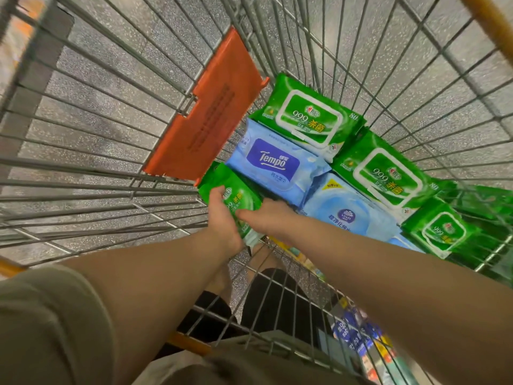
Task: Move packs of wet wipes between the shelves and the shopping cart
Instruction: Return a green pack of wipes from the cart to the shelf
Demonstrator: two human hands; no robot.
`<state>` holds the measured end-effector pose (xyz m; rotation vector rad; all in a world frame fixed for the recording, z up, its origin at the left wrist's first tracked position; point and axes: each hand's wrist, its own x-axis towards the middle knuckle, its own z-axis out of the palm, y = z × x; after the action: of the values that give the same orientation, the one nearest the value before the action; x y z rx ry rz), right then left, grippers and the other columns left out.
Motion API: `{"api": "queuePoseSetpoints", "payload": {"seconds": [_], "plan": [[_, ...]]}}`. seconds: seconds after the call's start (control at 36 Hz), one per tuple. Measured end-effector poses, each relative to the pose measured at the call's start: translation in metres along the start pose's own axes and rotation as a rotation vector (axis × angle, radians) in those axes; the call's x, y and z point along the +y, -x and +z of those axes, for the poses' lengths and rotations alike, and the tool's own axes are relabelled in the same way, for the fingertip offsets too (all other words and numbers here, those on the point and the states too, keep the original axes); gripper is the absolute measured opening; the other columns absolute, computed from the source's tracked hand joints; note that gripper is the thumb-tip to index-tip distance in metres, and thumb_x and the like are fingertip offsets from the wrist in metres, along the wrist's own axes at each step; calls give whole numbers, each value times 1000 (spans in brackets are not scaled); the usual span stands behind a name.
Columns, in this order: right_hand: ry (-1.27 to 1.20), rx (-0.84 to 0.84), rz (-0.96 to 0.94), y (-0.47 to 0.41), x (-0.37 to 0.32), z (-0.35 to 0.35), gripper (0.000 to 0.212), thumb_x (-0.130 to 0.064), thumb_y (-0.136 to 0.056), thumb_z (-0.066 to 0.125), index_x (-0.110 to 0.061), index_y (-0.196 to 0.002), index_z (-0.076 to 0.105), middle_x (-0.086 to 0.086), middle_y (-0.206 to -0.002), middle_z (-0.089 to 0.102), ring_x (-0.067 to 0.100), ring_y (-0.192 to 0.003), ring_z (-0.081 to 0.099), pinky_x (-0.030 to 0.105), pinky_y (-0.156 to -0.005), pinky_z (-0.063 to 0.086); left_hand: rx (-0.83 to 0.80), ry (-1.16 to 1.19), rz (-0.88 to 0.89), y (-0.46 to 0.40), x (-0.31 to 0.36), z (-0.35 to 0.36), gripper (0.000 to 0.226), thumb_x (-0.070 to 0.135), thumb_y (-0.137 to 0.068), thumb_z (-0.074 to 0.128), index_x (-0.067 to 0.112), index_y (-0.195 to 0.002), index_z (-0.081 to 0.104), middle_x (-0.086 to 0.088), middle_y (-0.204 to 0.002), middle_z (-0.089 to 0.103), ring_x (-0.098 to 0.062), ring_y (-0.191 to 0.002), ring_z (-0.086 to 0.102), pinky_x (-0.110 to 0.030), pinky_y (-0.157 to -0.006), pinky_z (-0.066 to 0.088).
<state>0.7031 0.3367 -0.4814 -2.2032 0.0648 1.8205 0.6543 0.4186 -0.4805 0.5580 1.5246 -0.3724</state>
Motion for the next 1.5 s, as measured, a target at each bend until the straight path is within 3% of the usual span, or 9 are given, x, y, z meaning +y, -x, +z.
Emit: {"api": "queuePoseSetpoints", "payload": {"seconds": [0.08,0.25,0.39,0.5,0.64,0.89,1.19,1.33,1.5], "plan": [[-11,3,-5,0,0,3,97,-69,-83,57,-9,-154,29,21,-157,29,38,-145,30,45,-117,33,48,-7,7,3,3,-2,55,59,-94,46,15,-114,73,-15,-106,78,-27,-75,78,-35,-65,56],[-106,-5,-38,1,3,5,87,-63,-84,61,-9,-148,38,14,-149,44,33,-134,47,38,-103,43,105,-31,2,4,5,-5,49,57,-95,48,15,-105,71,-11,-83,78,-26,-66,76,-33,-64,53],[-272,-62,-17,-3,4,8,97,-67,-78,67,-11,-151,37,14,-153,42,32,-135,47,43,-109,44,149,-55,-11,3,5,-7,60,66,-83,52,18,-116,67,-17,-122,68,-34,-112,65,-53,-103,49],[-291,-89,-31,-3,-2,8,91,-58,-75,72,-6,-145,44,14,-141,53,31,-125,56,43,-103,49,165,-82,-9,2,3,-9,60,69,-85,50,17,-111,66,-16,-117,68,-33,-113,64,-55,-107,47],[-412,-221,-59,-9,4,8,103,-62,-48,77,-11,-135,54,8,-131,64,27,-116,63,46,-100,52,154,-128,-2,15,10,-7,62,63,-93,46,13,-121,71,-21,-113,74,-36,-104,72,-51,-88,58],[-546,-491,-135,63,-27,-22,44,-38,-91,69,-8,-124,64,13,-111,75,33,-107,71,57,-101,51,-46,-256,11,72,51,-12,53,52,-95,43,12,-113,73,-17,-96,76,-28,-71,72,-36,-66,60],[-764,-224,-496,163,-65,-82,35,-17,-91,69,-7,-125,65,14,-117,73,36,-112,68,54,-101,52,-429,-268,301,190,116,5,45,48,-96,55,10,-97,79,-15,-101,76,-29,-85,73,-41,-86,59],[-874,58,-718,207,-74,-101,41,-8,-85,73,-5,-124,60,10,-107,76,27,-97,74,43,-92,57,-656,-301,430,246,134,29,40,37,-95,57,9,-79,80,-14,-90,73,-29,-80,68,-35,-75,61],[-1055,140,-859,278,-80,-111,33,-23,-100,56,-8,-129,57,9,-107,76,22,-93,75,35,-82,60,-841,-342,542,305,138,41,43,33,-100,55,1,-129,64,-22,-115,66,-34,-102,63,-52,-102,51]]}}
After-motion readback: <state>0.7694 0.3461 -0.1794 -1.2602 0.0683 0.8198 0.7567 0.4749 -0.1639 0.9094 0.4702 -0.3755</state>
